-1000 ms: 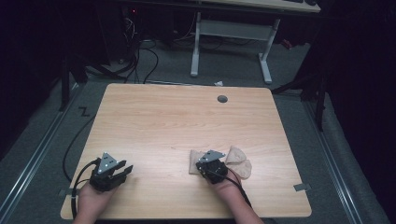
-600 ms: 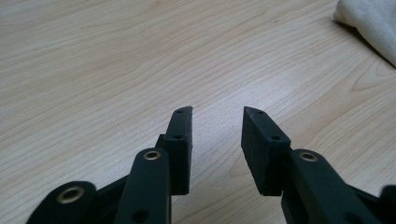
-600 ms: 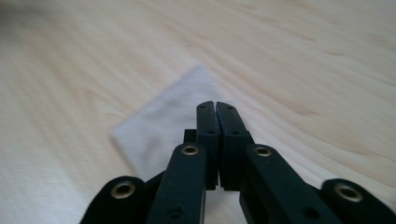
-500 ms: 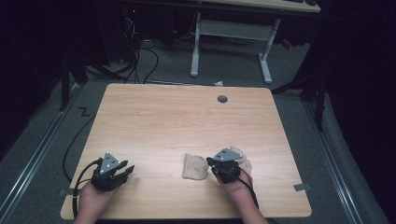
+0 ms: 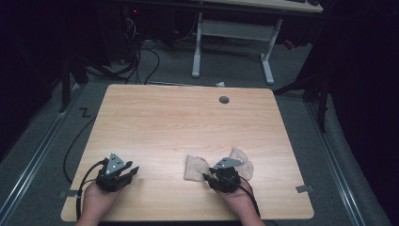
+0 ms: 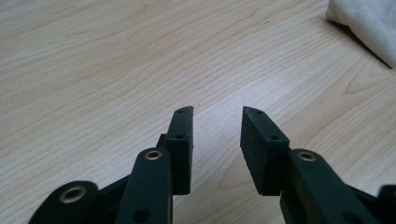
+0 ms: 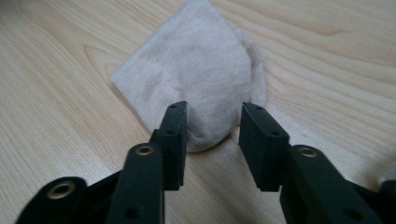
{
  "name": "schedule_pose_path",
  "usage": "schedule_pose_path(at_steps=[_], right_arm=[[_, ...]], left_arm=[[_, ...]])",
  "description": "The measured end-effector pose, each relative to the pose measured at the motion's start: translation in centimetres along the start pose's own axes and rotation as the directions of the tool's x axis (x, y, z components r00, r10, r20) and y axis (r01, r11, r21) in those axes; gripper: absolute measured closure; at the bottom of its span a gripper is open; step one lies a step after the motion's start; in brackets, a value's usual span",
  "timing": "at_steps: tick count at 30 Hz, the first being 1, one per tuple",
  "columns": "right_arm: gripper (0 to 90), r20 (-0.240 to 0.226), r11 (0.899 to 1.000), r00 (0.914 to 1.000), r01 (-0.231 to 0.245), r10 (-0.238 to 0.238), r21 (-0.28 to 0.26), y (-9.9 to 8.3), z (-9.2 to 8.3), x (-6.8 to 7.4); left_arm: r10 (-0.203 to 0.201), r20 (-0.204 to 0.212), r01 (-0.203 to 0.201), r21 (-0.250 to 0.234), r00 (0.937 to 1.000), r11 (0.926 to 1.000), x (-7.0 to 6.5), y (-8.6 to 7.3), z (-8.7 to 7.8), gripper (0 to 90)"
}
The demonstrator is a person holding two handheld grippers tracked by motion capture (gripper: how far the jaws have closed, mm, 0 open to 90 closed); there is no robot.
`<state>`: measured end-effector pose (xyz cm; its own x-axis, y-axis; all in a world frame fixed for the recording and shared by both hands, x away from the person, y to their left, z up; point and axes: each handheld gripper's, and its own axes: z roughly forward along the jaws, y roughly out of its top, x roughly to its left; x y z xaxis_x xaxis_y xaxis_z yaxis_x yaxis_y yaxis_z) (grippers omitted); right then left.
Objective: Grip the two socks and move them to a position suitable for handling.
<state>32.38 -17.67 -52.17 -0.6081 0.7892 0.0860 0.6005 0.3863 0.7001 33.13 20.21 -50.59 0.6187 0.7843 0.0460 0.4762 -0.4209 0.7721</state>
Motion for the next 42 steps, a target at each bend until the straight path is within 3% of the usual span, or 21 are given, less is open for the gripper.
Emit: schedule_pose_path(at_steps=[2,3,10,13,15,20,30,35,36,37,39,40,42], right_arm=[[77.4,0.002,1.0,1.0,0.003,-0.003,0.011,0.0,0.1,0.1],[89.9,0.013,1.0,0.9997,0.022,-0.022,0.007,0.1,-0.1,0.1],[89.5,0.059,0.996,0.9975,0.043,-0.038,-0.075,1.0,-1.9,0.4],[66.5,0.03,0.998,0.9993,0.025,-0.023,-0.062,0.9,-1.0,0.6],[61.3,0.04,0.999,0.999,0.023,-0.022,-0.023,0.8,0.0,0.7],[85.5,0.064,0.998,0.9962,0.058,-0.06,0.022,1.1,1.0,1.1],[85.6,0.133,0.991,0.9873,0.099,-0.087,-0.087,2.8,-1.9,0.8],[85.6,0.11,0.982,0.9854,0.143,-0.13,-0.121,4.5,-2.3,2.0],[83.4,0.07,0.976,0.9839,0.173,-0.164,-0.134,5.6,-1.7,3.5],[83.4,0.07,0.976,0.9839,0.173,-0.164,-0.134,5.6,-1.7,3.5],[76.7,-0.004,0.971,0.9831,0.18,-0.183,-0.156,6.4,-0.9,4.8],[74.3,-0.009,0.96,0.9755,0.214,-0.22,-0.182,7.0,-0.7,6.2],[73.6,-0.009,0.957,0.9764,0.21,-0.216,-0.198,7.1,-0.8,6.4]], left_arm=[[-0.001,0.001,0.001,0.001,1.0,1.0,0.0,0.0,0.0,64.8],[-0.001,0.001,0.001,0.002,1.0,1.0,0.0,0.0,0.0,64.8],[-0.001,-0.002,0.001,0.004,1.0,1.0,0.0,0.0,0.0,64.8],[0.002,-0.003,-0.002,0.002,1.0,1.0,0.0,0.0,0.0,64.8],[0.008,-0.006,-0.008,0.001,1.0,1.0,0.0,0.0,-0.2,64.8],[-0.005,-0.011,0.005,-0.007,0.9999,1.0,0.3,-0.2,-0.4,64.8],[-0.006,-0.019,0.005,-0.015,0.9998,0.9999,0.4,-0.3,-1.0,64.8],[-0.007,-0.017,0.007,-0.011,0.9998,0.9999,0.3,-0.4,-1.0,64.8],[-0.008,-0.016,0.008,-0.01,0.9998,0.9999,0.3,-0.4,-0.9,64.8],[-0.009,-0.016,0.009,-0.011,0.9998,0.9999,0.3,-0.4,-0.9,64.8],[-0.007,-0.017,0.007,-0.009,0.9998,0.9999,0.2,-0.4,-0.9,64.8],[-0.008,-0.017,0.008,-0.01,0.9998,0.9999,0.2,-0.5,-0.9,64.8],[-0.008,-0.014,0.008,-0.01,0.9999,0.9999,0.1,-0.5,-0.9,64.8]])
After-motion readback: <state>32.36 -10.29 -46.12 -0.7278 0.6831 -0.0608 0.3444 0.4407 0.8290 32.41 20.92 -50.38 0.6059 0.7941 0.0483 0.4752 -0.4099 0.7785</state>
